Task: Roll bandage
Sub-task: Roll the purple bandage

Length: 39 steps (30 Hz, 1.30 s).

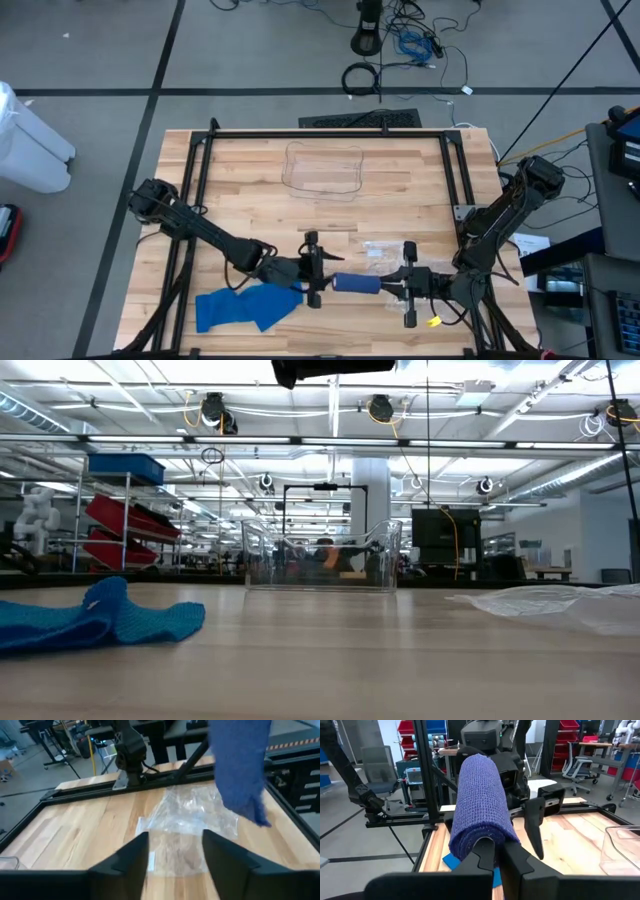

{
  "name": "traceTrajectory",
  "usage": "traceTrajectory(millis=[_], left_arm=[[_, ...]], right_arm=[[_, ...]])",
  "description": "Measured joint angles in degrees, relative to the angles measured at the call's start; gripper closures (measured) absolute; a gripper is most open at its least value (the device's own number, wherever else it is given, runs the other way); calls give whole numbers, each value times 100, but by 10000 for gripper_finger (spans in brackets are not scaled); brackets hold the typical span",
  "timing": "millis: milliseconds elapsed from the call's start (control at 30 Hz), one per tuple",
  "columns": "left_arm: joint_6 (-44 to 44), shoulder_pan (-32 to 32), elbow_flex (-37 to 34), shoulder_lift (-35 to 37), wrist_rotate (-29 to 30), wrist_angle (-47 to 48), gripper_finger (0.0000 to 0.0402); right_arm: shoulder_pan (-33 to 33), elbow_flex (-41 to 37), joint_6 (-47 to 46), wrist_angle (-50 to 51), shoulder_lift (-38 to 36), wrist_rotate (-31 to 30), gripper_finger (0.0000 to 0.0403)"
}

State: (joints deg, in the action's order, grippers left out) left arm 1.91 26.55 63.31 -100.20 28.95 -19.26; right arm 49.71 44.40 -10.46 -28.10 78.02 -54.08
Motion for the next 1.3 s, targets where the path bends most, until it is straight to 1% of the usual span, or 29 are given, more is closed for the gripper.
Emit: traceTrajectory(millis=[67,133,233,300,400,500,600,700,733,800,933,1067,1167,1300], left_arm=[[74,6,0,0,-34,-144,182],[263,22,0,0,-128,-378,169],[471,30,0,0,-246,-643,166],[568,33,0,0,-313,-739,173],[597,33,2,0,-347,-726,197],[599,35,2,0,-411,-720,239],[601,35,2,0,-508,-716,300],[600,35,2,0,-513,-722,370],[600,35,2,0,-520,-720,385],[599,35,2,0,-594,-720,391],[556,73,2,0,-682,-722,397],[99,92,2,0,-985,-726,398],[-146,83,2,0,-1051,-726,398],[-361,90,2,0,-1051,-774,399]], right_arm=[[-1,0,0,3,0,0,403],[-2,0,2,47,0,0,403],[-15,0,4,55,0,0,403],[-15,0,4,55,0,0,403],[-20,0,6,52,0,-4,403],[-17,0,22,50,0,-133,403],[-20,0,22,46,0,-153,403],[-20,0,22,48,0,-154,403],[-20,0,22,52,0,-155,403],[-19,0,34,79,0,-217,403],[-17,0,174,401,0,-598,403],[-26,0,232,850,0,-890,403],[-22,0,249,1004,0,-1040,403],[-26,0,261,1038,0,-1056,403]])
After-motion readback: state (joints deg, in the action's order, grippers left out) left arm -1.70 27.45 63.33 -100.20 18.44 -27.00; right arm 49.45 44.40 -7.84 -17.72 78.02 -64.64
